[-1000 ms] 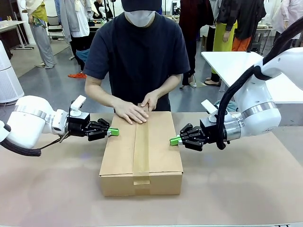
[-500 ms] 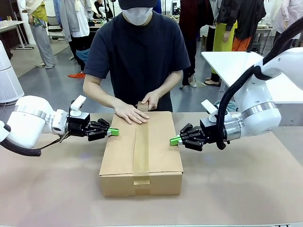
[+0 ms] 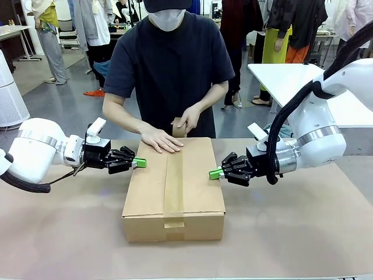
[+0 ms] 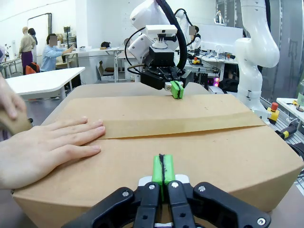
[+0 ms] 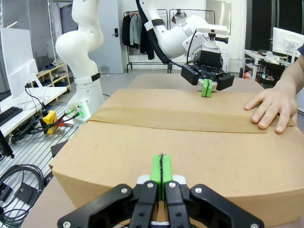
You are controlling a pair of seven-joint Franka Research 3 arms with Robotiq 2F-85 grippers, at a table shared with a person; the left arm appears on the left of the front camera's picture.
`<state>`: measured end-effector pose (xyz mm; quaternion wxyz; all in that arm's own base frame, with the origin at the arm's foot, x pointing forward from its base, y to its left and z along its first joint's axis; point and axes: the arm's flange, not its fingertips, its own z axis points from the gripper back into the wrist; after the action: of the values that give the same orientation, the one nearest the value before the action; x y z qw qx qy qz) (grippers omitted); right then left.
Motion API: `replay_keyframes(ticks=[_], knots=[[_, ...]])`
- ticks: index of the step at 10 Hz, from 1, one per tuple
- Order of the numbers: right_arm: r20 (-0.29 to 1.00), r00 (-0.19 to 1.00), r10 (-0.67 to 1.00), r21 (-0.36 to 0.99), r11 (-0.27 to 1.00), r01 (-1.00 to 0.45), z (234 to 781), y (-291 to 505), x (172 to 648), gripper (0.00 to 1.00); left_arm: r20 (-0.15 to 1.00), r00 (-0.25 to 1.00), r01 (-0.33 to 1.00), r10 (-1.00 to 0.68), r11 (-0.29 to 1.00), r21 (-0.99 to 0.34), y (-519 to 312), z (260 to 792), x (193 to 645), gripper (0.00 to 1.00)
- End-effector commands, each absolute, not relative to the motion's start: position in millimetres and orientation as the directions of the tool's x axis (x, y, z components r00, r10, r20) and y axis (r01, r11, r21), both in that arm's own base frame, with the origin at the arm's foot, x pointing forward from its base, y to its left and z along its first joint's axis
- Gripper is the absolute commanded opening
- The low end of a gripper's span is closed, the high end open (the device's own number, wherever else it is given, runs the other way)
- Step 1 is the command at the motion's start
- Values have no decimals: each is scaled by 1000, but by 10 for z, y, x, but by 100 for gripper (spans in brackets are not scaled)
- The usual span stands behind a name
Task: Wrap the clocks to prevent damage.
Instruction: After the human seals the box with tape, release both hands from the side flaps of the Package Box.
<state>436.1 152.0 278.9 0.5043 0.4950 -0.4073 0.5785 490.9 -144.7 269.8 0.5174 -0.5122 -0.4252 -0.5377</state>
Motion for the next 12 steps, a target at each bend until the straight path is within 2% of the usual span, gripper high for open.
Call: replay_keyframes(ticks=[1, 12], knots=[[982, 3, 189, 32, -152, -988, 2767, 1519, 4361, 1, 989, 61, 992, -131, -101, -75, -1445, 2675, 4910, 0], [982, 3, 189, 32, -152, -988, 2767, 1519, 4361, 1, 989, 61, 992, -131, -101, -75, -1445, 2675, 4910, 0]])
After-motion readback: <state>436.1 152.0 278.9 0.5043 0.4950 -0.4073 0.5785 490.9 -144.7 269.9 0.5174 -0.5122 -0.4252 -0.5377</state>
